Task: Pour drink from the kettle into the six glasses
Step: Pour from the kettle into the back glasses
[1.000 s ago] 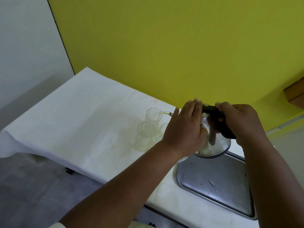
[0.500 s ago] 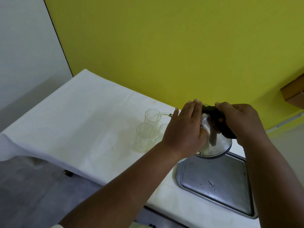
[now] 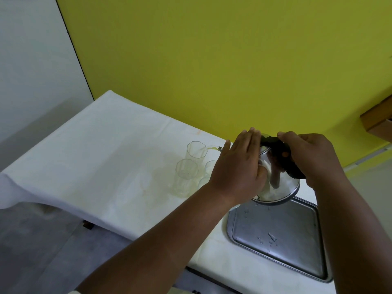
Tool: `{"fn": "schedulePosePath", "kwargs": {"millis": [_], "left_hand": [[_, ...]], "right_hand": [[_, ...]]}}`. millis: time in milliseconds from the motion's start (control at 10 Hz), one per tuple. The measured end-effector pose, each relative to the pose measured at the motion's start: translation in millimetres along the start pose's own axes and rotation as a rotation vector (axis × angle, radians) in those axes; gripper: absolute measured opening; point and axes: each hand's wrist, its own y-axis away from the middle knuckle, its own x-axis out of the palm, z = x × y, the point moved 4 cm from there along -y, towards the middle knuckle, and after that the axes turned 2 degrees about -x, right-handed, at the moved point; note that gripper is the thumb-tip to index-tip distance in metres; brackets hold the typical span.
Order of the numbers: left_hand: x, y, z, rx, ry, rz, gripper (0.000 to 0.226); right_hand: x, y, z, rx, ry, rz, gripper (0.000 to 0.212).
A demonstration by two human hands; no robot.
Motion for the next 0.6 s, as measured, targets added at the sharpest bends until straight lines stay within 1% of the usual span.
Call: {"fn": "schedulePosePath", "kwargs": {"millis": [300,400,600], "left_hand": [[0.7,0.1,-0.2,0.000,0.007,0.001,0.067],[1.2,0.1,-0.5,0.001,0.006,-0.004,0.067],[1.3,0.2,-0.7,0.002,0.012,-0.010,0.067]], "right_hand": [[-1.3,0.8,1.0,0.002,0.013,0.005,0.055],[-1.7,0.7,0.8,0.001,0.008,0.008,0.058],[-2.5,1.7,1.5,0.002,0.006,0.008,0.057]]}}
